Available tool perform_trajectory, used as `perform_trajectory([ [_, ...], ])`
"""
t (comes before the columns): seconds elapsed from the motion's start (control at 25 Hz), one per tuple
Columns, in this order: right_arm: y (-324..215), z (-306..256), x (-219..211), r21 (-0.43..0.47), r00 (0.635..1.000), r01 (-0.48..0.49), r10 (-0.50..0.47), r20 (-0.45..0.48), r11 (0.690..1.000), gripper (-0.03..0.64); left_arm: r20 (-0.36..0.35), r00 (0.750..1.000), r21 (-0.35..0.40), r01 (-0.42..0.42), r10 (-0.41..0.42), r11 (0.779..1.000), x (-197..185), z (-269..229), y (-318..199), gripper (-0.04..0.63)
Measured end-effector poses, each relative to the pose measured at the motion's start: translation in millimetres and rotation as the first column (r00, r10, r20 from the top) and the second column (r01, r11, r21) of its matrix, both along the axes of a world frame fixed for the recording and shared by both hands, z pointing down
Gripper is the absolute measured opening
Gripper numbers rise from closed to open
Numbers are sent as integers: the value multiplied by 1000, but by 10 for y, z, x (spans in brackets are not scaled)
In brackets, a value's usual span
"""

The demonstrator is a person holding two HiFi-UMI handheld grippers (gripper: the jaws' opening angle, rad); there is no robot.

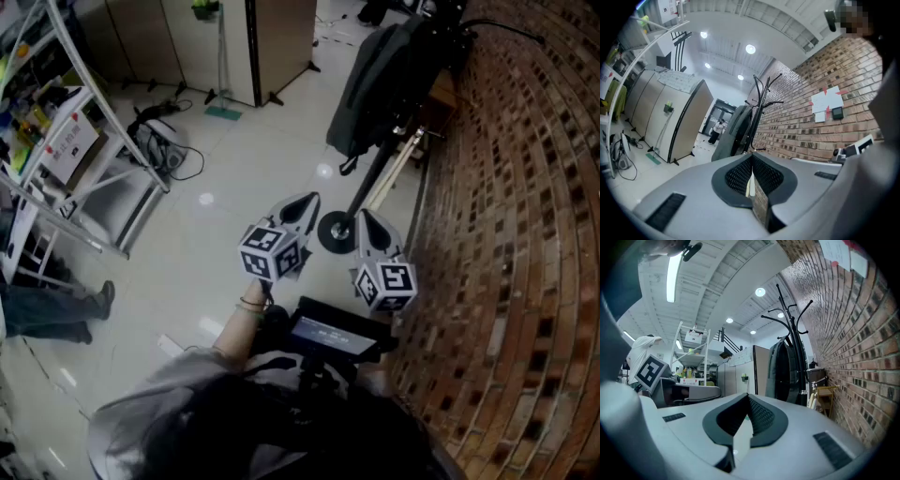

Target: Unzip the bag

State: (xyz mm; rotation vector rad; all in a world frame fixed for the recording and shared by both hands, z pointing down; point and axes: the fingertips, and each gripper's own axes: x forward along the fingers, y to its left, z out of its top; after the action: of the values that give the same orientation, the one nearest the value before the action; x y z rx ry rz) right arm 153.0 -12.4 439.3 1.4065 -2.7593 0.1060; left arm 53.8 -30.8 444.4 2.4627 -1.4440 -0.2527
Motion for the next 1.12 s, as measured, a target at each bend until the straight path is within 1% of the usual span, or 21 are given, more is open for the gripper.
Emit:
perform_trajectory([
  [0.12, -55, 31, 31, 2, 1000, -12, 12, 0, 1000, -8, 21, 1000, 2, -4, 4, 1000, 0, -12, -58, 11],
  [0.24, -148, 10, 6, 10, 1000, -12, 12, -6, 1000, -8, 20, 1000, 4, -4, 4, 1000, -32, -30, -131, 11],
  [0.4, -324, -41, -90, 31, 1000, -7, 8, -14, 999, -8, -11, 1000, 1, -13, 13, 1000, -92, -45, -307, 11],
  [0.48, -431, -90, -127, 65, 1000, -15, 16, -23, 998, -8, -34, 999, -6, -25, 25, 1000, -115, -56, -449, 11],
  [0.56, -558, -187, -154, 126, 999, -29, 33, -36, 992, -7, -40, 998, -9, -53, 53, 999, -109, -86, -613, 11],
  [0.64, -703, -289, -163, 171, 997, -49, 58, -53, 984, -6, -25, 996, -1, -86, 86, 996, -78, -151, -771, 11],
  [0.84, -1157, -555, -222, 222, 991, -95, 113, -72, 970, -6, 25, 985, 25, -170, 169, 985, 0, -378, -1229, 11],
  [1.04, -1602, -855, -234, 302, 974, -145, 189, -124, 942, -6, 29, 969, 35, -247, 246, 968, 22, -411, -1633, 11],
  [1.12, -1766, -938, -232, 310, 965, -156, 211, -153, 938, -6, 40, 962, 26, -273, 271, 962, 25, -356, -1768, 11],
])
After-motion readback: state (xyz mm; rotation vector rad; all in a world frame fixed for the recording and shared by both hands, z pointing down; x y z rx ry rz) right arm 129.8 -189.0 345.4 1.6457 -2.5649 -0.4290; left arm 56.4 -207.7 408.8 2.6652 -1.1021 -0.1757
